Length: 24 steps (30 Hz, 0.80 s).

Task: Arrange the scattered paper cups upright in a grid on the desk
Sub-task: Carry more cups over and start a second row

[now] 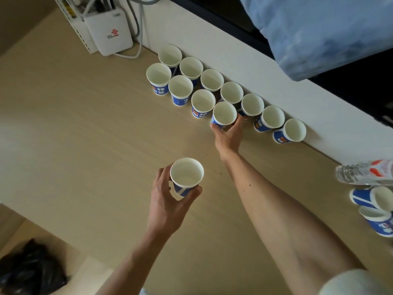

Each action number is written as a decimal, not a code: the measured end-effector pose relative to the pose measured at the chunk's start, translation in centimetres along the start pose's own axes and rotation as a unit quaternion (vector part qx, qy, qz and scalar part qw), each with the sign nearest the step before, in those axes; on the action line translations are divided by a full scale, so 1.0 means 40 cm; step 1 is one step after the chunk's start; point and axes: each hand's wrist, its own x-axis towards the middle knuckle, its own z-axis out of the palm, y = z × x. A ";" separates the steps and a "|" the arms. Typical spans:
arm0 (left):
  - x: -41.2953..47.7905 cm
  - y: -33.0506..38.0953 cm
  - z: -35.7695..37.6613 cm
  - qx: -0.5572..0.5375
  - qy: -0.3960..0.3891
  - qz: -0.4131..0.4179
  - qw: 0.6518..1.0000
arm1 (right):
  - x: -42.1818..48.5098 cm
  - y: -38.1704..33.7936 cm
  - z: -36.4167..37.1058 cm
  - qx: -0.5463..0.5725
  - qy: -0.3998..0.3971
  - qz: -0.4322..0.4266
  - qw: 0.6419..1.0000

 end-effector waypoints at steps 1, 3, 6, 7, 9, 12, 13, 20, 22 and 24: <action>0.001 0.000 -0.001 -0.001 -0.001 0.001 1.000 | -0.001 0.001 -0.002 0.002 -0.006 0.010 1.000; 0.002 0.000 -0.001 0.000 0.000 0.002 1.000 | -0.022 0.006 -0.017 -0.003 -0.018 0.027 0.999; 0.003 0.009 0.002 -0.016 0.006 -0.013 1.000 | -0.101 0.020 -0.074 -0.012 -0.005 0.031 0.999; 0.005 0.015 0.006 -0.022 0.006 -0.015 1.000 | -0.134 0.020 -0.102 0.002 -0.008 0.040 0.999; 0.011 0.025 0.017 -0.032 0.002 -0.016 0.999 | -0.198 0.010 -0.162 0.034 -0.062 0.073 0.995; 0.022 0.040 0.039 -0.033 -0.030 -0.010 0.999 | -0.275 -0.011 -0.254 0.016 -0.205 0.060 0.977; 0.026 0.043 0.047 -0.028 -0.045 -0.003 0.999 | -0.294 -0.021 -0.278 0.010 -0.245 0.051 0.968; 0.037 0.076 0.104 -0.004 -0.157 0.027 0.987 | -0.336 -0.040 -0.340 -0.007 -0.257 0.002 0.966; 0.040 0.080 0.111 -0.005 -0.173 0.027 0.984 | -0.336 -0.038 -0.350 -0.010 -0.247 0.007 0.969; 0.042 0.078 0.110 -0.005 -0.187 0.024 0.982 | -0.336 -0.034 -0.354 0.002 -0.227 0.015 0.974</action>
